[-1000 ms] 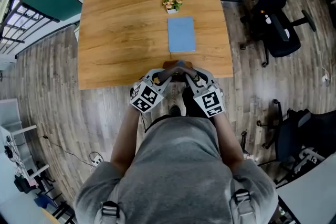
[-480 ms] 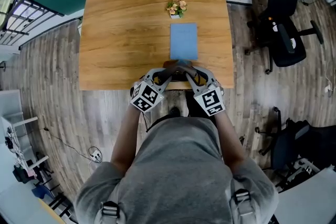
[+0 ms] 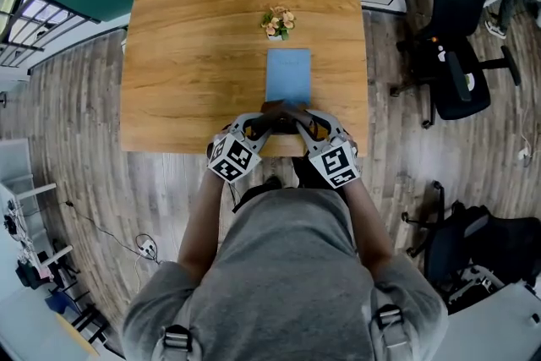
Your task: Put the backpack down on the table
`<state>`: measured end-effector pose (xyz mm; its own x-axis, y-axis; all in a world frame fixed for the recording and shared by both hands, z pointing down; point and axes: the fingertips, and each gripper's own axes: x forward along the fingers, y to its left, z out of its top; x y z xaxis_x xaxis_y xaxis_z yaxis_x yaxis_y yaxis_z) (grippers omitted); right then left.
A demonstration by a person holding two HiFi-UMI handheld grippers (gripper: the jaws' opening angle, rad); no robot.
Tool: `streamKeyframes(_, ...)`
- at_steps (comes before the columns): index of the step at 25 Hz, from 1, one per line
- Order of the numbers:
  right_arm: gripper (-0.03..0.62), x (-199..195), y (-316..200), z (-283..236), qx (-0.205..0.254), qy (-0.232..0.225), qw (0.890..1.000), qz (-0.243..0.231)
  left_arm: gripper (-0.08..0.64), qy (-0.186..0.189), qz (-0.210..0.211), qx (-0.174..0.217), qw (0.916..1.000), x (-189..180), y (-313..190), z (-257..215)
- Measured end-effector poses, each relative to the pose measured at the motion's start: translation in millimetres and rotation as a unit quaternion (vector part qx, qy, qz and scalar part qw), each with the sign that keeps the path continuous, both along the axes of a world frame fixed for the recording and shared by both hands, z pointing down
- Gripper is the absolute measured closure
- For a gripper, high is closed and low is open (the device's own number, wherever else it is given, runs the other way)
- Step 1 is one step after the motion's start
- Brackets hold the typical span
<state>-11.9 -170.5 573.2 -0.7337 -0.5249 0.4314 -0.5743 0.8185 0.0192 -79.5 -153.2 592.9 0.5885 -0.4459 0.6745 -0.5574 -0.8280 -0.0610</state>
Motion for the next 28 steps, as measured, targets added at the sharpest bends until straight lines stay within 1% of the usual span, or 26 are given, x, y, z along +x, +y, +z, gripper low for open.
streamKeyframes(5,0.489,3,-16,5,-0.004,0.007,1.000,-0.019,0.480,-0.008,-0.009,-0.006,0.9999,4,-15,7)
streamKeyframes(19,0.488,12,-49,32,-0.020,0.021,0.998,-0.052,0.476,-0.028,-0.029,-0.024,0.9989,12,-44,28)
streamKeyframes(22,0.488,13,-57,38,-0.025,0.032,0.998,-0.056,0.476,-0.029,-0.033,-0.029,0.9986,12,-52,35)
streamKeyframes(28,0.488,14,-66,52,-0.036,0.037,0.996,-0.065,0.474,-0.028,-0.040,-0.041,0.9980,14,-64,52)
